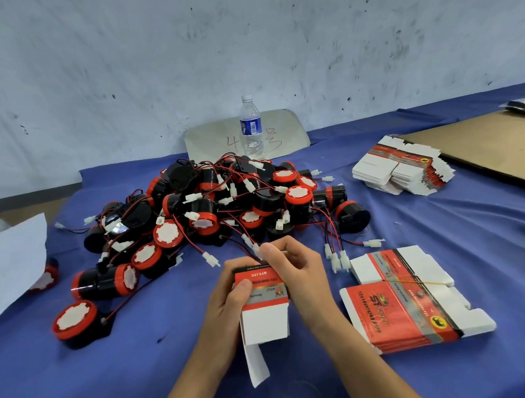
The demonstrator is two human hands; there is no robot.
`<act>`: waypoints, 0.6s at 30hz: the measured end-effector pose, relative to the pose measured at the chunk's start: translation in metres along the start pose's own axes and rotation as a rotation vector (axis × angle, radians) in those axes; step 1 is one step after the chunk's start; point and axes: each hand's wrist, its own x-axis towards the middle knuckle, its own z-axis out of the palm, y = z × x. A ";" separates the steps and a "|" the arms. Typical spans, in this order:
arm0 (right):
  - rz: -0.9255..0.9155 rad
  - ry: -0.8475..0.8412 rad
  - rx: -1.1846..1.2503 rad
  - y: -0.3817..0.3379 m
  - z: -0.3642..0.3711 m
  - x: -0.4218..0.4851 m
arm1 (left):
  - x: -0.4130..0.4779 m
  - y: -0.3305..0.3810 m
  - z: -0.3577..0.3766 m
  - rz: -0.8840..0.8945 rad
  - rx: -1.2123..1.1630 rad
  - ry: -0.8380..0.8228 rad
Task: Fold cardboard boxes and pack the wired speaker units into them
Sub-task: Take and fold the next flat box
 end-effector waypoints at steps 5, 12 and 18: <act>-0.006 -0.119 0.064 0.000 0.004 -0.006 | 0.001 -0.003 0.003 -0.008 -0.124 0.099; 0.058 -0.039 0.202 0.000 0.006 -0.008 | 0.000 -0.009 0.009 -0.080 -0.161 0.064; 0.095 -0.066 0.224 0.001 0.007 -0.008 | 0.000 -0.009 0.008 -0.122 -0.154 0.013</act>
